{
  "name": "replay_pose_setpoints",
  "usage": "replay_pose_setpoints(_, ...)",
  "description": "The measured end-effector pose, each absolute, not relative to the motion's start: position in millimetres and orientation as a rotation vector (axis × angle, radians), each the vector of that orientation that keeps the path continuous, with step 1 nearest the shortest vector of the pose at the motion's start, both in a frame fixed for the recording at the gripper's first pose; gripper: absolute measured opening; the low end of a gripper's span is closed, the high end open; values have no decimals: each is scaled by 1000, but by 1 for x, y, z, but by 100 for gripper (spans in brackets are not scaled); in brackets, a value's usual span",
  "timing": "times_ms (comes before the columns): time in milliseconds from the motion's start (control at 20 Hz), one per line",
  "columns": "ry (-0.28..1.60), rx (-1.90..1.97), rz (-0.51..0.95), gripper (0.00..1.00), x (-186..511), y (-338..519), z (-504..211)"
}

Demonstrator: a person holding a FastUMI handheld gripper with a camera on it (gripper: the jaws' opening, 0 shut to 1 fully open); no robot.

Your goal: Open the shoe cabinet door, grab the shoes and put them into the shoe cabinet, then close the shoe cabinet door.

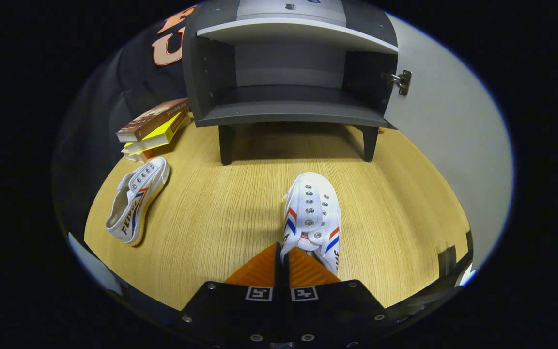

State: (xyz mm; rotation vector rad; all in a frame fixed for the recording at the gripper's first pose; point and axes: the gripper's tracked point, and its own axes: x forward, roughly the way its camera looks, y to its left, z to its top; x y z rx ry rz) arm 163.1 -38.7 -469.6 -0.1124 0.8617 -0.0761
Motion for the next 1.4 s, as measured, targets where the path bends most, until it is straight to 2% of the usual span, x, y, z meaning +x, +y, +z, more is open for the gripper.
replay_pose_setpoints(800,717,-139,-63,0,194,-44,-408)
replay_pose_setpoints(1100,608,-134,-57,0,202,-45,-343)
replay_pose_setpoints(1400,436,-153,-47,0,210,-44,-239)
